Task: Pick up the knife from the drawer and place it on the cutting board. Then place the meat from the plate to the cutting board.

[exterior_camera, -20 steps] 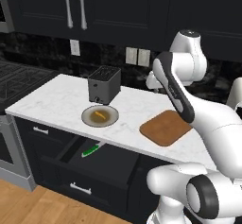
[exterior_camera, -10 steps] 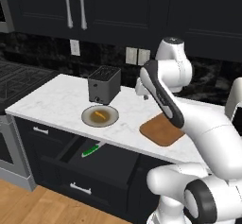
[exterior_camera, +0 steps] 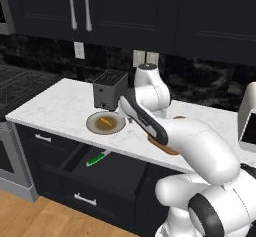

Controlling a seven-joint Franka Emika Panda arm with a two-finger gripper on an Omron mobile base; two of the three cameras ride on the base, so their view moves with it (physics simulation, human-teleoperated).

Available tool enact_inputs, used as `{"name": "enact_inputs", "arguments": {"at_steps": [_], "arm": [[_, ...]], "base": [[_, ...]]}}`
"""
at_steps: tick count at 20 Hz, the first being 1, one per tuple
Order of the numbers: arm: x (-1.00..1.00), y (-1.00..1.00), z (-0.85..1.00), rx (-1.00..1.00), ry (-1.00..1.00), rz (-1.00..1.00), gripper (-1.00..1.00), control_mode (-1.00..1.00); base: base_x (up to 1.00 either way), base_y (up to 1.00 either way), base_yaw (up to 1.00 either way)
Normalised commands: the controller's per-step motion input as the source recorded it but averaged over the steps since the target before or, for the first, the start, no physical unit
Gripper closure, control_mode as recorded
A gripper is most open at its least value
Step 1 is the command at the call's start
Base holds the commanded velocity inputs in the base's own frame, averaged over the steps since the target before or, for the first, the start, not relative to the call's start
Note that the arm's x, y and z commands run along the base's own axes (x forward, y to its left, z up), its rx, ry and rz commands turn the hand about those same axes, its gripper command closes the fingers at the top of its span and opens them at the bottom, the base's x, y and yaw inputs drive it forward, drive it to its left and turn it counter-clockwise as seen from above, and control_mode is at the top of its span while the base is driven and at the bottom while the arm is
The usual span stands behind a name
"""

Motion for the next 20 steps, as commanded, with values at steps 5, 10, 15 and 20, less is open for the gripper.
{"name": "enact_inputs", "arguments": {"at_steps": [5, 10, 15, 20], "arm": [[0.14, 0.0, -0.23, 0.04, 0.19, -0.11, -1.0, -1.0], [0.0, 0.49, -0.57, 0.0, 0.19, -0.14, -1.0, -1.0], [0.0, 0.31, -0.49, 0.0, 0.14, -0.13, -1.0, -1.0], [0.04, 0.05, -0.12, -0.02, 0.11, -0.03, -1.0, -1.0]], "base": [[0.0, 0.0, 0.0], [0.0, 0.0, 0.0], [0.0, 0.0, 0.0], [0.0, 0.0, 0.0]]}}
